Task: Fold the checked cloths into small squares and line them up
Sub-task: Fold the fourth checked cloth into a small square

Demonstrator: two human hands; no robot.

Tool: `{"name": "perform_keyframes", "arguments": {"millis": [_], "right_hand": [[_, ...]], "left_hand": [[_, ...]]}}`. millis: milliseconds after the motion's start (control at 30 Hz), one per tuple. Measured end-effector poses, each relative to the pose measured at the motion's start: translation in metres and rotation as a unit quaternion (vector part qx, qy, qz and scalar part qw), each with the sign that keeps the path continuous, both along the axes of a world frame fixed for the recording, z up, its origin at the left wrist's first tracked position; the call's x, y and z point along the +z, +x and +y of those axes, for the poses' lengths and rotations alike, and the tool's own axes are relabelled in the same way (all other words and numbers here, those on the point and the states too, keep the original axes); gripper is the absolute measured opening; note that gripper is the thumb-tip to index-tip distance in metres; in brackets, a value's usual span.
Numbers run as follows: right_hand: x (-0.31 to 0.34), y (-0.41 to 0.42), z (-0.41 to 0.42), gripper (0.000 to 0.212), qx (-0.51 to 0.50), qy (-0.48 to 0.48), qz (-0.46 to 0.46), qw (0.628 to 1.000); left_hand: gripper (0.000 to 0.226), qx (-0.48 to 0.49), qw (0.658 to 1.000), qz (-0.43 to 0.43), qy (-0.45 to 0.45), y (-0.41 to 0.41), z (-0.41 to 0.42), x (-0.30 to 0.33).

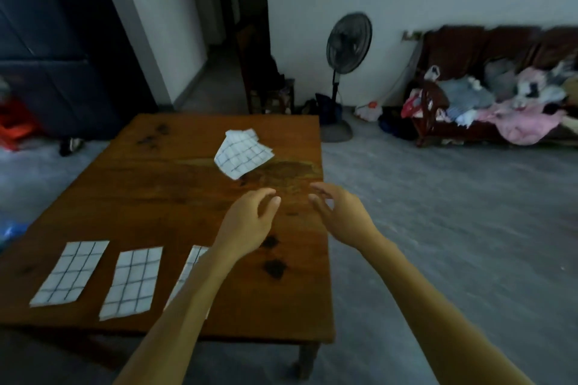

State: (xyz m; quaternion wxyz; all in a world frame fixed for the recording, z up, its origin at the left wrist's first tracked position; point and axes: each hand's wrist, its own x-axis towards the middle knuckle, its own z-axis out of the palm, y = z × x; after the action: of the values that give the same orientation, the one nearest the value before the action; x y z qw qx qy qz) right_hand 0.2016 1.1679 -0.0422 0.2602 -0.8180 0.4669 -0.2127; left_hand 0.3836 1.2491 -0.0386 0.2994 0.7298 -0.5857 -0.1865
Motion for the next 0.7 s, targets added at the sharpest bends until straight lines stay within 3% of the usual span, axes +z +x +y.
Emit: {"name": "perform_keyframes", "arguments": {"millis": [333,700], "right_hand": [[0.145,-0.083,-0.06,0.044,0.034,-0.163,-0.032,0.985],[0.221,-0.108,-0.176,0.049,0.047,-0.235,-0.045,0.97]], "left_hand": [[0.05,-0.035,0.988,-0.097,-0.118,-0.087,-0.068,0.142],[0.053,-0.052,0.979,-0.103,-0.169,-0.112,-0.184,0.205]]}}
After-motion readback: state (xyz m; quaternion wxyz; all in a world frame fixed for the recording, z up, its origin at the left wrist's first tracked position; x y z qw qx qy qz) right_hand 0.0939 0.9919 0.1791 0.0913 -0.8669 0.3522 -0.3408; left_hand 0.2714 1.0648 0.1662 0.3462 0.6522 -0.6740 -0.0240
